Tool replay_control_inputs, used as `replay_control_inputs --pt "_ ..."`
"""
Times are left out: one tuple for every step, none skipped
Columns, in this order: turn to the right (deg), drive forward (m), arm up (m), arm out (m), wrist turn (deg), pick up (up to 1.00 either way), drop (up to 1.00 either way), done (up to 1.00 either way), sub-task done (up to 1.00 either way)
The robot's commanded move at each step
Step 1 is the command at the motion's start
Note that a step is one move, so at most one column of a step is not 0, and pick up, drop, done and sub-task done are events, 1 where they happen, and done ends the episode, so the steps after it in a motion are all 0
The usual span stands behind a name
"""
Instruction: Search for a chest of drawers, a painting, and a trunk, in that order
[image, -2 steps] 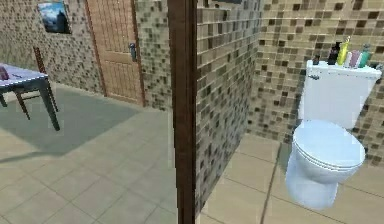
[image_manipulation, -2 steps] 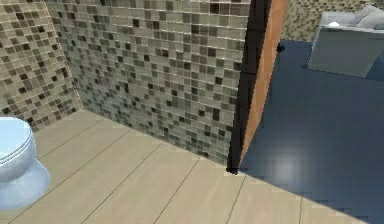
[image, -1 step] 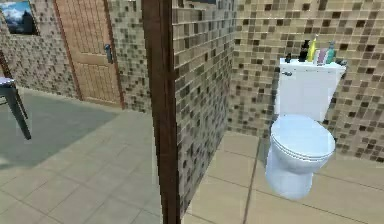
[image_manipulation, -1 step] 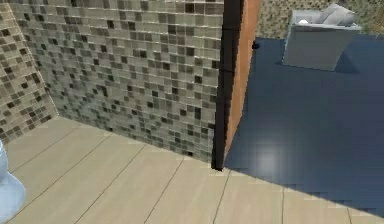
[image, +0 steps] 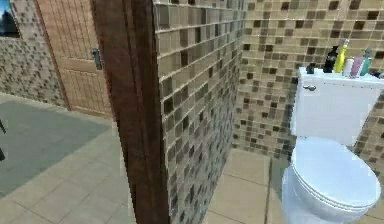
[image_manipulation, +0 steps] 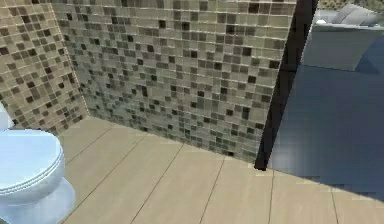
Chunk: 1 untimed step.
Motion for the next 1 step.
replay_control_inputs --pt "-45.0 0.00 0.00 0.00 0.0 0.00 0.00 0.00 0.00"
